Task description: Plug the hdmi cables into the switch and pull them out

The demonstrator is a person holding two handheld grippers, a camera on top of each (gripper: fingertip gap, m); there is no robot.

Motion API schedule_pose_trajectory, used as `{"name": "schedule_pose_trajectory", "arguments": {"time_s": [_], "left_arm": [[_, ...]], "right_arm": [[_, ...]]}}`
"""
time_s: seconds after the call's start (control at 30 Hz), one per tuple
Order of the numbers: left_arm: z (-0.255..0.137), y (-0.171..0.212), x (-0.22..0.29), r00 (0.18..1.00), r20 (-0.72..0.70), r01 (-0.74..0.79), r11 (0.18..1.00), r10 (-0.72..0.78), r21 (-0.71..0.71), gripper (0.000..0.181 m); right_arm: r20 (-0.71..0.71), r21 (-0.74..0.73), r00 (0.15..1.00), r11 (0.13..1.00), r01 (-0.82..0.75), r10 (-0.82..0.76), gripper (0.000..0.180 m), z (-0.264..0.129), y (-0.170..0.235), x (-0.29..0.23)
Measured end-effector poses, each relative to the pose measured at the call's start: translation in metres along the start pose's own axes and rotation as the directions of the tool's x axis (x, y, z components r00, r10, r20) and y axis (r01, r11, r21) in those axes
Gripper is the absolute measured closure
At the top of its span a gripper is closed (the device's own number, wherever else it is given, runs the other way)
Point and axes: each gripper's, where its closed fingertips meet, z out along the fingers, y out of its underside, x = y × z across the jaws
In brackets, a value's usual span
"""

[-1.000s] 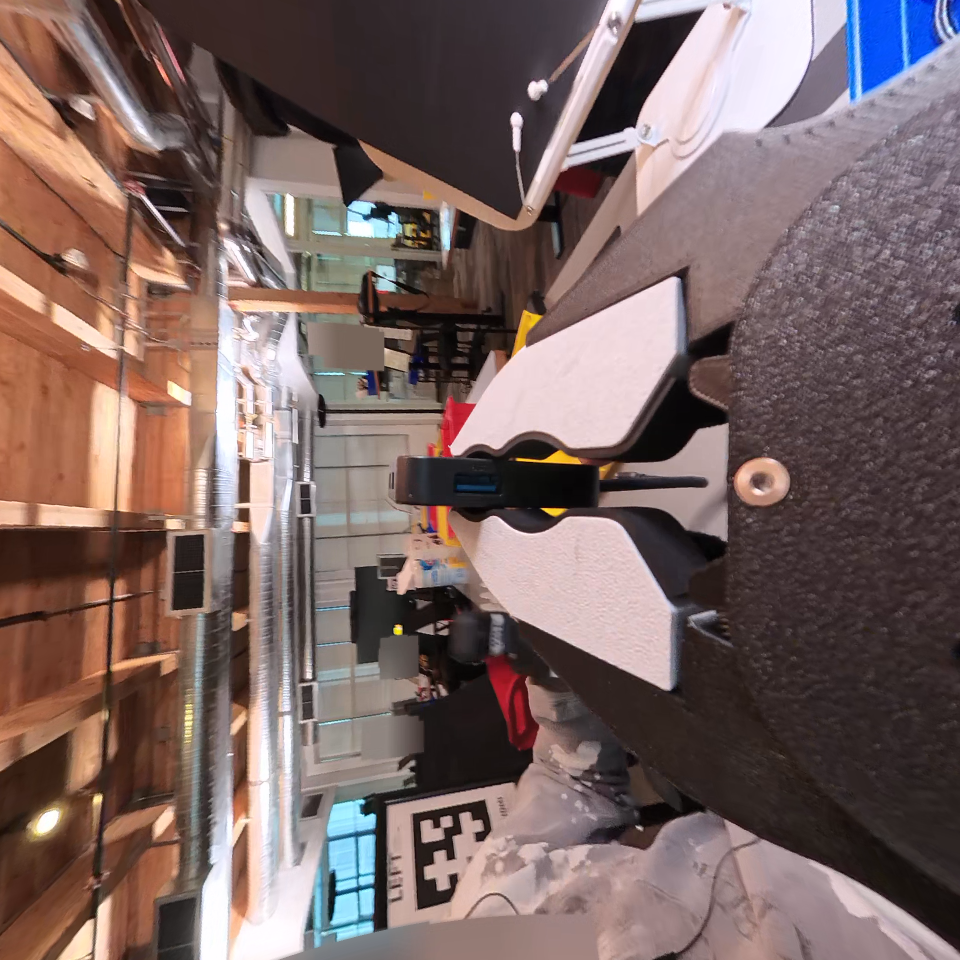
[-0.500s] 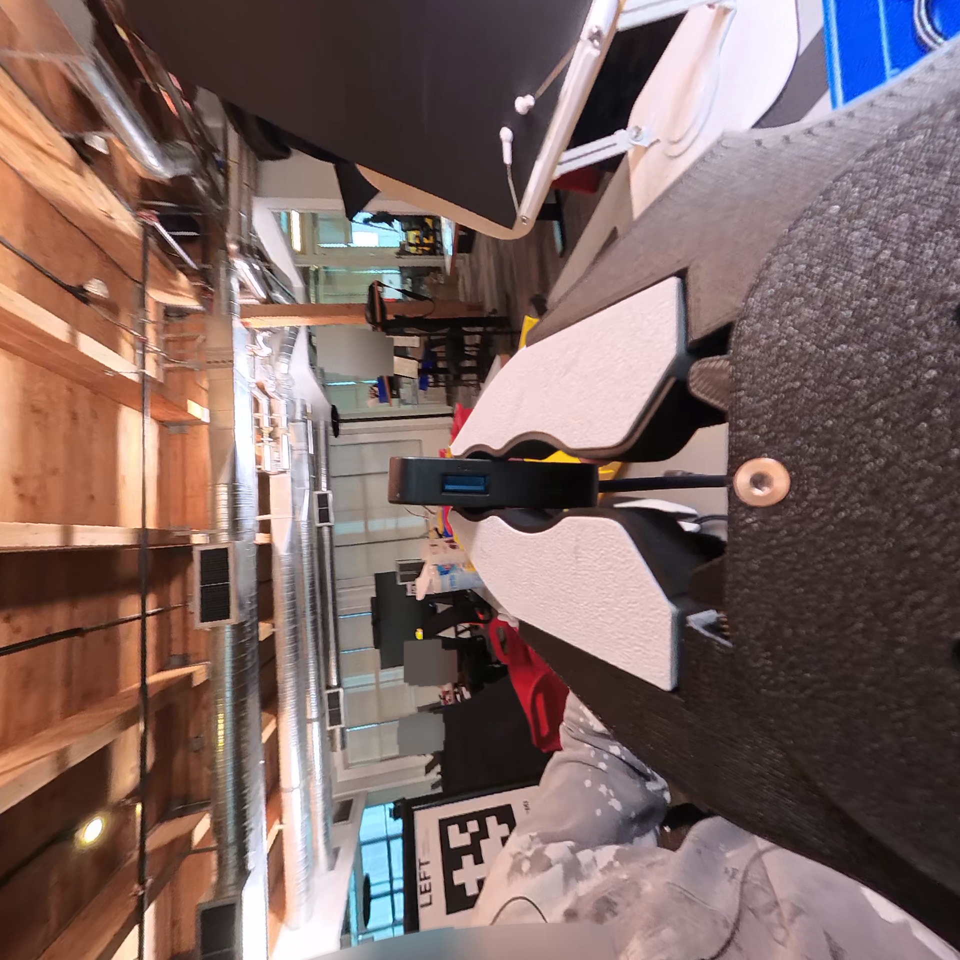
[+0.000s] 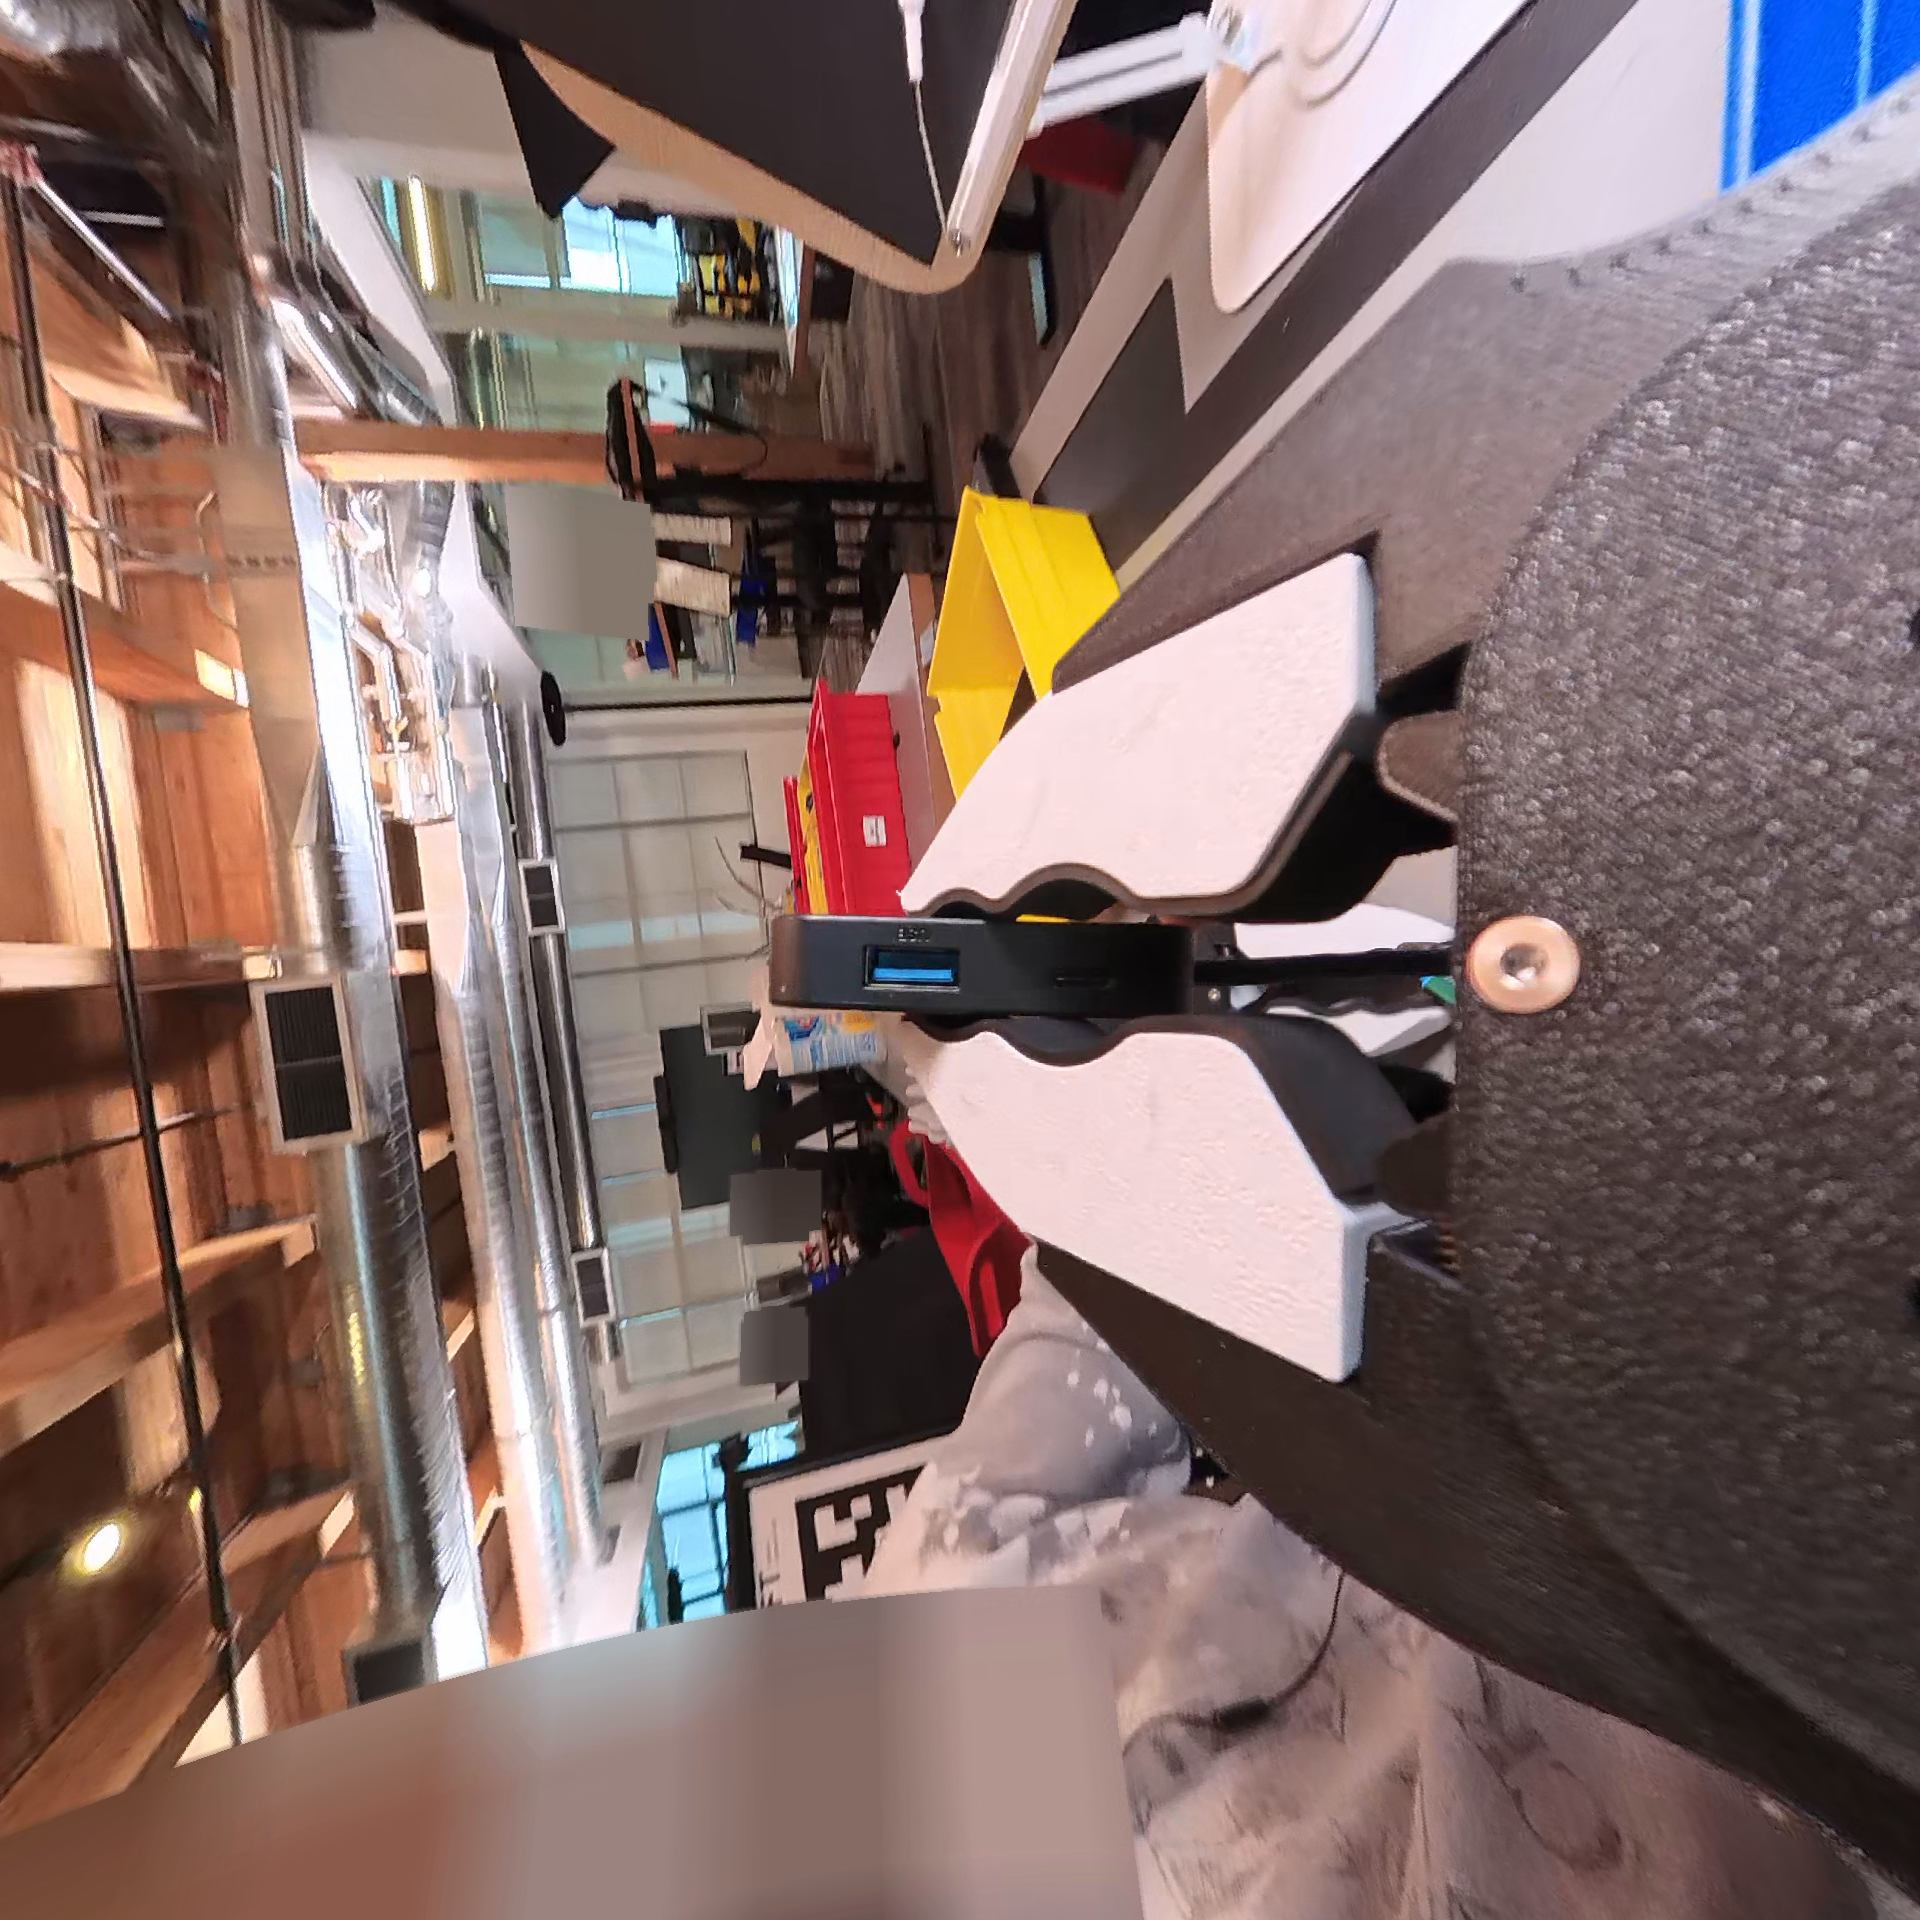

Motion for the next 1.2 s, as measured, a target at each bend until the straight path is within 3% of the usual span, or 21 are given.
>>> {"name": "schedule_pose_trajectory", "arguments": {"time_s": [0.07, 0.23, 0.37, 0.57, 0.63, 0.77, 1.2], "left_arm": [[0.002, -0.003, -0.006, 0.999, 0.046, -0.018, 1.000, 0.017, 0.025, 0.166], [-0.010, -0.007, -0.023, 0.992, 0.085, 0.091, 0.993, -0.097, 0.076, 0.168], [-0.054, -0.041, -0.033, 0.963, -0.038, 0.267, 0.919, -0.268, 0.289, 0.168], [-0.116, -0.113, -0.027, 0.891, -0.333, 0.438, 0.780, -0.309, 0.448, 0.168], [-0.126, -0.138, -0.026, 0.847, -0.429, 0.503, 0.735, -0.314, 0.455, 0.168], [-0.124, -0.155, -0.032, 0.823, -0.460, 0.532, 0.737, -0.335, 0.416, 0.168], [-0.119, -0.133, -0.034, 0.791, -0.484, 0.567, 0.745, -0.374, 0.351, 0.168]], "right_arm": [[0.015, 0.016, 1.000, 1.000, -0.024, 0.023, 0.167, -0.001, 0.001, 0.003], [0.041, 0.025, 0.996, 0.996, -0.080, 0.079, 0.167, 0.003, 0.010, 0.010], [0.047, -0.019, 0.995, 0.996, -0.084, 0.085, 0.166, 0.013, 0.019, 0.009], [0.054, -0.143, 0.997, 0.989, -0.043, 0.051, 0.166, 0.040, 0.044, 0.003], [0.061, -0.181, 0.998, 0.983, -0.016, 0.027, 0.166, 0.051, 0.052, -0.001], [0.077, -0.209, 0.997, 0.978, -0.001, 0.017, 0.166, 0.061, 0.056, -0.007], [0.063, -0.274, 0.994, 0.959, -0.074, 0.095, 0.166, 0.068, 0.087, 0.008]]}}
